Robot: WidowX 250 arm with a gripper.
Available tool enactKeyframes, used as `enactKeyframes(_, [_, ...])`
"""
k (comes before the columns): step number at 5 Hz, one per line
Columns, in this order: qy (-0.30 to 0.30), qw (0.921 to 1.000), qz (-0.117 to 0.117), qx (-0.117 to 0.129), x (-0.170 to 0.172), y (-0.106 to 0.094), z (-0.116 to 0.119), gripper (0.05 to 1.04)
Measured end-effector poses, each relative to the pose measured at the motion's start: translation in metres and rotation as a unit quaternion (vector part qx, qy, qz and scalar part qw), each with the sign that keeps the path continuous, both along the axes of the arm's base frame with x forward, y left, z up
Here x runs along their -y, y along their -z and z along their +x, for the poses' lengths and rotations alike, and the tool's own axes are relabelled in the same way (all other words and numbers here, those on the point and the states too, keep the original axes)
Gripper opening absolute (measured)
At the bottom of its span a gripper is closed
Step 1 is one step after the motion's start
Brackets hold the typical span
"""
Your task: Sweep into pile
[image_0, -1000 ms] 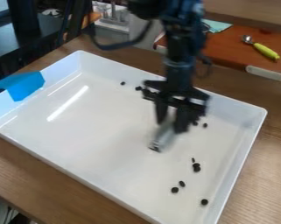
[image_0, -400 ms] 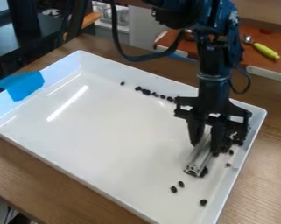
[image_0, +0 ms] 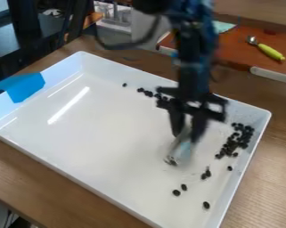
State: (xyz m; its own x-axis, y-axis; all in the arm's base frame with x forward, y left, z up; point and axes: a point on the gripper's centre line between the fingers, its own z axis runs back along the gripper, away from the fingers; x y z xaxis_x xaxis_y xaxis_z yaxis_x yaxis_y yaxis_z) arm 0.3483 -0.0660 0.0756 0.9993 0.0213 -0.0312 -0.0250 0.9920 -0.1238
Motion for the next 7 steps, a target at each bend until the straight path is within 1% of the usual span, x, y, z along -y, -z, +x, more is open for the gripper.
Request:
enactKeyframes(1, [-0.045,0.9990,-0.003,0.004,-0.058,-0.014,0.004,0.363])
enactKeyframes(2, [-0.053,0.9985,0.004,0.008,-0.095,-0.014,0.003,0.364])
enactKeyframes(3, [-0.077,0.9960,0.041,0.022,-0.137,-0.014,0.002,0.363])
enactKeyframes(4, [-0.073,0.9947,0.061,0.038,-0.146,-0.013,0.006,0.363])
enactKeyframes(5, [-0.094,0.9913,0.079,0.047,-0.162,-0.013,0.006,0.363])
enactKeyframes(6, [-0.107,0.9899,0.088,0.031,-0.169,-0.001,0.009,0.363])
enactKeyframes(7, [-0.120,0.9879,0.096,0.023,-0.171,0.004,0.019,0.363])
